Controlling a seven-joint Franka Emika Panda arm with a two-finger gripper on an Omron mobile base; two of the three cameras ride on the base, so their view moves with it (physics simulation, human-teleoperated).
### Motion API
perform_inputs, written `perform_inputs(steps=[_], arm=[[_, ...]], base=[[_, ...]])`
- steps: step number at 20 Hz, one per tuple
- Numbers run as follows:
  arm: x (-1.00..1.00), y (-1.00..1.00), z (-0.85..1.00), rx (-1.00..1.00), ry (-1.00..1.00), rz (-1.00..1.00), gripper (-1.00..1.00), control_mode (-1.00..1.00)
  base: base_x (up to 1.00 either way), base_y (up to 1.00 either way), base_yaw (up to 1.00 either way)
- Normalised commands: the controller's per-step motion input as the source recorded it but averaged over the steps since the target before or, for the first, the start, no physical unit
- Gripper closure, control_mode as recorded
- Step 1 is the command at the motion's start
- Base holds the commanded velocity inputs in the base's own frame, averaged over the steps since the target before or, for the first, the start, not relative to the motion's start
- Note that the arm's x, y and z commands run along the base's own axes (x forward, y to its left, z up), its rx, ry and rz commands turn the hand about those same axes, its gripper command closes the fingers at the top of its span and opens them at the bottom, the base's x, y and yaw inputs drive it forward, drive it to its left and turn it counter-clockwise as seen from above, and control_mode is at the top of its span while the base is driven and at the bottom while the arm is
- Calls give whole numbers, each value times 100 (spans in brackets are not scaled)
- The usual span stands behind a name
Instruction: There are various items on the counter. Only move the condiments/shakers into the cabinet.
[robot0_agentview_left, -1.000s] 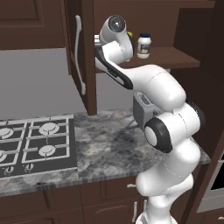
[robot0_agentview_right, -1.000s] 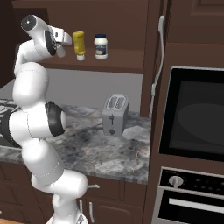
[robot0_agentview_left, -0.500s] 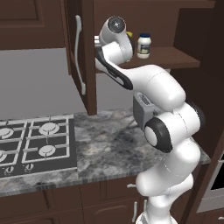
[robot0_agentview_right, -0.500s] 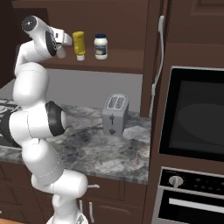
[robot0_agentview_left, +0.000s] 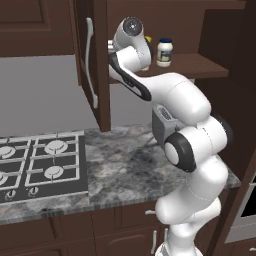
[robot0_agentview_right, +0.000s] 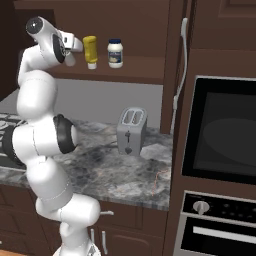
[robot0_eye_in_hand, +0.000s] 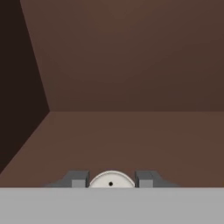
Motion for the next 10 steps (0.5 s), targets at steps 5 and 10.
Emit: perform_inputs(steps=[5,10], arm=[[4,0,0,-1,0,0,100,-100],[8,0,0,0,0,0,100,-100]], base=[[0,0,0],[0,0,0]])
